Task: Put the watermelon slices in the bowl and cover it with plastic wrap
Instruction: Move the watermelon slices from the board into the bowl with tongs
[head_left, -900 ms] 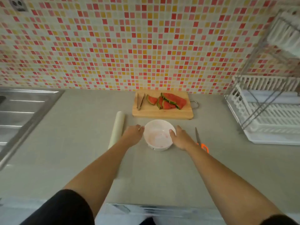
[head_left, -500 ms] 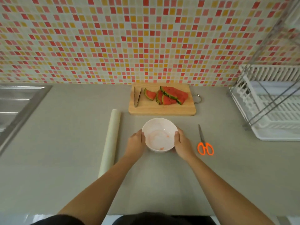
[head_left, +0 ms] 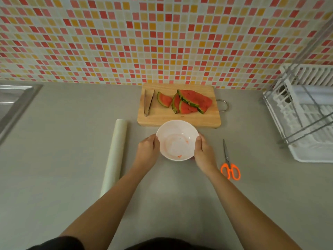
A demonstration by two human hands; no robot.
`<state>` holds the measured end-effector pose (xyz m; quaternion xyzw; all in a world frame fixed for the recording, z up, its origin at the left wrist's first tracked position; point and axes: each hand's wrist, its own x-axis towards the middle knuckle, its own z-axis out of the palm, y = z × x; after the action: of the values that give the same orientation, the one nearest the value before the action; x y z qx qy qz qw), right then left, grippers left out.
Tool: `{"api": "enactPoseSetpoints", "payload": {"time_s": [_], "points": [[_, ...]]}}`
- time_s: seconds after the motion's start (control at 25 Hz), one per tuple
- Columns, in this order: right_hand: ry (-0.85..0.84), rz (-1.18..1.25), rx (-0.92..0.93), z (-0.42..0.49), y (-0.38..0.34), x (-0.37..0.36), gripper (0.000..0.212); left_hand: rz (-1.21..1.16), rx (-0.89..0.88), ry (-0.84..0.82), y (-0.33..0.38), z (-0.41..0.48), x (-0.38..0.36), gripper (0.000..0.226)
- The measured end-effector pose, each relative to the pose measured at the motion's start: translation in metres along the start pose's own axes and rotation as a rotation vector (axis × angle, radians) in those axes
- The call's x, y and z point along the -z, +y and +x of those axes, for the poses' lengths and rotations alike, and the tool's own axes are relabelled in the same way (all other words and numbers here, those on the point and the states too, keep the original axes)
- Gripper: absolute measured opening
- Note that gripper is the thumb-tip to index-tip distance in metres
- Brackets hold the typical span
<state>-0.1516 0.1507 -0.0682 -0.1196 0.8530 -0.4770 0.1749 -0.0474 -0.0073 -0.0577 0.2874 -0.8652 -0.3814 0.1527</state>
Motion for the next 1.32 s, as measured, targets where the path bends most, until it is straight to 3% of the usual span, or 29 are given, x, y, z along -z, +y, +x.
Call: {"api": "enactPoseSetpoints", "payload": {"time_s": [0.28, 0.4, 0.52, 0.76, 0.84, 1.0, 1.12, 1.24, 1.32], "points": [[0.047, 0.037, -0.033, 0.019, 0.005, -0.004, 0.038, -0.049, 0.122, -0.010, 0.000, 0.018, -0.011, 0.031], [0.061, 0.024, -0.010, 0.019, 0.007, -0.004, 0.037, -0.083, 0.169, 0.082, 0.004, 0.028, -0.002, 0.028], [0.063, 0.000, -0.017, 0.023, 0.009, -0.004, 0.037, 0.064, 0.170, 0.188, 0.000, 0.076, 0.010, 0.033], [0.044, 0.007, -0.024, 0.024, 0.014, -0.004, 0.043, 0.505, 0.160, 0.023, -0.003, 0.152, 0.000, 0.051], [0.046, 0.014, -0.029, 0.025, 0.014, -0.005, 0.047, 0.535, 0.208, -0.003, -0.005, 0.157, -0.004, 0.049], [0.047, 0.011, -0.024, 0.024, 0.014, -0.004, 0.047, 0.356, 0.328, 0.061, -0.006, 0.161, 0.000, 0.033], [0.059, 0.016, -0.024, 0.022, 0.012, -0.005, 0.045, 0.205, 0.314, 0.094, -0.005, 0.161, 0.013, 0.035], [0.066, 0.018, -0.023, 0.022, 0.011, -0.005, 0.045, -0.072, 0.229, 0.010, 0.002, 0.163, 0.026, 0.034], [0.072, 0.023, -0.017, 0.021, 0.010, -0.005, 0.046, -0.330, 0.290, -0.122, 0.009, 0.162, 0.030, 0.032]]}}
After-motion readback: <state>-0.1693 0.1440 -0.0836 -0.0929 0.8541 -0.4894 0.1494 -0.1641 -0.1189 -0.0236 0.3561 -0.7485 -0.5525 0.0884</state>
